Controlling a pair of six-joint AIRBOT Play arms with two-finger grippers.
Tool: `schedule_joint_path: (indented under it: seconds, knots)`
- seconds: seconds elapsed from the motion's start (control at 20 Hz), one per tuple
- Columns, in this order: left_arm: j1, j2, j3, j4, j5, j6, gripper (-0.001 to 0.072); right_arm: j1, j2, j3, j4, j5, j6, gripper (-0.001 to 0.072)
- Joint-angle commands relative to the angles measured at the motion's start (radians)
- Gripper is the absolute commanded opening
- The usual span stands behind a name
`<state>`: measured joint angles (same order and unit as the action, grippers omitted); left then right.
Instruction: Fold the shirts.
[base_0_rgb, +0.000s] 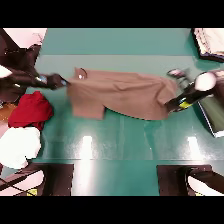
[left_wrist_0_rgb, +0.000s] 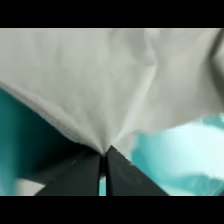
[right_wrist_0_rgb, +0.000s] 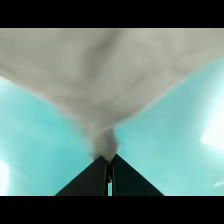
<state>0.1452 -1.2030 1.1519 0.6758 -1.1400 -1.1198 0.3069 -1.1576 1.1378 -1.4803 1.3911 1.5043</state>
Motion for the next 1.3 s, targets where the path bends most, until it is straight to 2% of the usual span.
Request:
schedule_joint_path:
  seconds: [0.0,0.2,0.35,0.7,0.8,1.05,1.25]
  knots:
    - [0.092,0.083,0.196,-0.001,-0.084,-0.010,0.0024,-0.288,0.121,0.095,0.360,-0.016,-0.014,0.0018]
    - [0.104,0.139,0.367,-0.006,-0.081,-0.056,0.0025,-0.589,0.208,0.178,0.550,-0.127,-0.025,0.0019]
    - [0.104,0.144,0.546,-0.011,-0.081,-0.125,0.0024,-0.712,0.245,0.295,0.681,-0.156,-0.092,0.0019]
    - [0.104,0.162,1.004,-0.112,-0.018,-0.167,0.0025,-0.792,0.288,0.711,0.694,-0.217,-0.127,0.0019]
    - [0.104,0.220,1.011,-0.146,0.043,-0.167,0.0024,-0.821,0.288,0.800,0.694,-0.196,-0.126,0.0019]
    - [0.104,0.354,1.011,-0.148,0.084,-0.195,0.0024,-0.893,0.255,0.973,0.692,-0.054,-0.112,0.0016]
    - [0.104,0.385,1.015,-0.135,0.052,-0.251,0.0023,-0.903,0.249,0.916,0.692,0.008,-0.084,0.0016]
